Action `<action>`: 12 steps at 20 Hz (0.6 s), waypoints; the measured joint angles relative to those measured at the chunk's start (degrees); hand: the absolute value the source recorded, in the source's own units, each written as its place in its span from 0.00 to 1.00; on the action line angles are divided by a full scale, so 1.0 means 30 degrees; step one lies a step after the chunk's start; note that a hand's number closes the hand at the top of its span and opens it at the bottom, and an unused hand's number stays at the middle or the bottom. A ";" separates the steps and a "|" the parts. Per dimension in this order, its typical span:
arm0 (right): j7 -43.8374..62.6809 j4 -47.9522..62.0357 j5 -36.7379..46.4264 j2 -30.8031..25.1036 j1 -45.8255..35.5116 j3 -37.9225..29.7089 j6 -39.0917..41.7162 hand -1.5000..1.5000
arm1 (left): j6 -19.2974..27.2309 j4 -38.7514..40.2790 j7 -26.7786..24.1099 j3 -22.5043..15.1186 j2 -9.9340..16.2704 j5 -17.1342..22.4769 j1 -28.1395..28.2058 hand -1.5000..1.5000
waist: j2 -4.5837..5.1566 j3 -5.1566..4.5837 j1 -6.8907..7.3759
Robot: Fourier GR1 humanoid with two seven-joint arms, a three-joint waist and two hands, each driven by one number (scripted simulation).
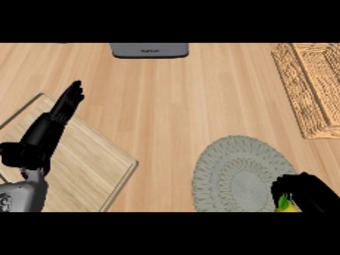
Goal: Pick the lemon from the placemat and place it in the basket
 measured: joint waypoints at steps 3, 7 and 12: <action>-0.0514 -0.1660 -0.2663 0.0297 0.0756 -0.0919 0.1046 1.00 | 0.0024 -0.0126 0.0109 -0.0053 -0.0097 0.0025 -0.0012 0.50 | -0.0007 0.0006 -0.0066; -0.1095 -0.4415 -0.6608 0.1194 0.1840 -0.2366 0.1816 1.00 | 0.0043 -0.0426 0.0095 0.0030 -0.0050 0.0044 0.0272 0.50 | -0.0066 0.0008 -0.0264; -0.0067 -0.8535 -1.1901 0.1212 0.3341 -0.5572 0.3409 1.00 | -0.0175 -0.0490 0.0229 0.0411 0.0262 0.0348 0.0118 0.50 | -0.0061 -0.0005 -0.0334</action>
